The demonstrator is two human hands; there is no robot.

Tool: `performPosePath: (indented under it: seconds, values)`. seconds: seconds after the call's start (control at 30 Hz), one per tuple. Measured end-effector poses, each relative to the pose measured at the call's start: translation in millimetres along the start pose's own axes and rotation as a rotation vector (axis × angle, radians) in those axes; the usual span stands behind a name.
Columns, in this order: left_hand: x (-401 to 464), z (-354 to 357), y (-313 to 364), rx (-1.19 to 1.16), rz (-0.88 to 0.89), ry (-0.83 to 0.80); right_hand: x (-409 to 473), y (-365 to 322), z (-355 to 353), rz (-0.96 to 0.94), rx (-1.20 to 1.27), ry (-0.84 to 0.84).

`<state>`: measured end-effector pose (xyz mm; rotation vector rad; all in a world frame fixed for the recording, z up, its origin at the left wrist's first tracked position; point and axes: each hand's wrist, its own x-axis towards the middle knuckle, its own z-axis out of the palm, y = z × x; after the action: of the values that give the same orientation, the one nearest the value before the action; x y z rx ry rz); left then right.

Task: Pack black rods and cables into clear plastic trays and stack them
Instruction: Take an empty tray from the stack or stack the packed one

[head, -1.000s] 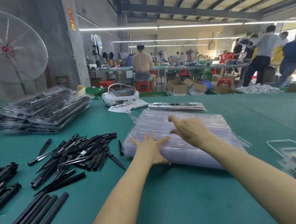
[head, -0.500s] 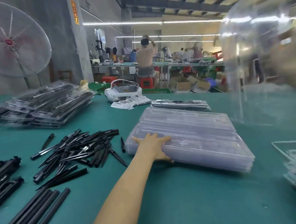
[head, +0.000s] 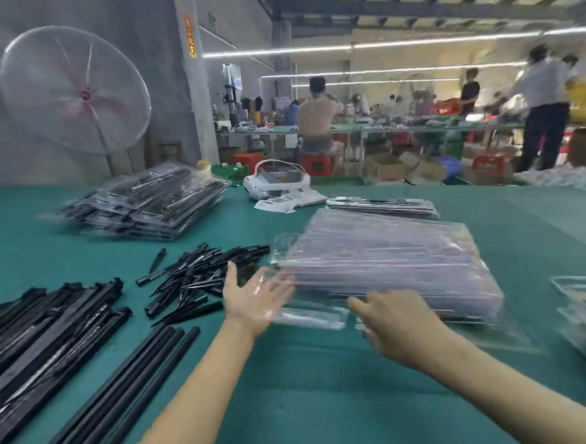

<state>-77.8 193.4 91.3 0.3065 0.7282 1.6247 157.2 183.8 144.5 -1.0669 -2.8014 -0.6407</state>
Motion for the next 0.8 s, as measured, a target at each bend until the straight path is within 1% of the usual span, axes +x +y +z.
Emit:
performPosePath:
  seconds: [0.03,0.07,0.1,0.13,0.2,0.23,0.27,0.3,0.33,0.4,0.43,0.47,0.5,0.57,0.63,0.67,0.7,0.73,0.8]
  values:
    - [-13.2,-11.1,13.7,0.131,-0.068,0.006,-4.4,-16.9,13.6,-0.044,0.053,-0.028]
    - [-29.1,-21.6,25.6,0.425,-0.078,0.014,-10.1,-33.0,15.4,-0.076,0.02,-0.06]
    - [-41.8,-30.7,36.1,0.709,-0.033,0.029,-15.8,-41.0,21.6,-0.105,0.022,-0.023]
    - [-48.6,-41.0,46.2,0.94,0.075,0.056,-20.2,-46.1,21.9,-0.137,0.04,0.031]
    - [-63.6,-57.5,68.8,1.281,0.3,0.147,-34.6,-61.9,24.0,-0.122,0.107,0.055]
    - [-72.7,-65.1,80.0,1.484,0.387,0.216,-44.6,-73.8,26.9,-0.158,0.103,0.066]
    - [-81.5,-73.1,90.3,1.715,0.426,0.29,-53.8,-86.0,25.1,-0.211,0.089,0.077]
    - [-90.8,-80.0,97.7,1.931,0.408,0.343,-62.8,-96.2,25.1,-0.227,0.079,0.073]
    - [-97.1,-89.5,101.1,2.079,0.346,0.359,-69.7,-104.1,24.1,-0.247,0.065,0.124]
    - [-106.2,-105.5,94.4,2.288,0.212,0.303,-84.4,-113.7,24.8,-0.269,0.036,0.255]
    - [-108.8,-111.9,87.4,2.356,0.181,0.286,-91.9,-117.3,26.3,-0.274,0.039,0.327]
    - [-110.1,-116.7,80.7,2.423,0.192,0.284,-99.0,-122.0,28.0,-0.266,0.01,0.398]
    - [-110.5,-120.4,75.6,2.498,0.236,0.294,-106.2,-125.3,28.9,-0.261,-0.028,0.435]
    - [-111.2,-119.6,67.9,2.647,0.304,0.301,-118.8,-128.4,24.5,-0.245,-0.061,0.443]
    - [-111.8,-110.5,65.4,2.719,0.232,0.306,-127.6,-124.7,20.0,-0.227,-0.038,0.446]
    - [-110.7,-104.2,66.8,2.675,0.201,0.321,-131.2,-120.9,17.0,-0.203,0.025,0.43]
    - [-110.6,-96.2,70.8,2.557,0.176,0.341,-134.6,-116.3,13.4,-0.166,0.119,0.39]
    - [-110.1,-86.4,76.6,2.374,0.16,0.337,-138.0,-111.7,9.3,-0.116,0.247,0.343]
    - [-111.9,-62.2,88.2,1.921,0.114,0.25,-140.2,-104.2,-2.7,0.02,0.638,0.256]
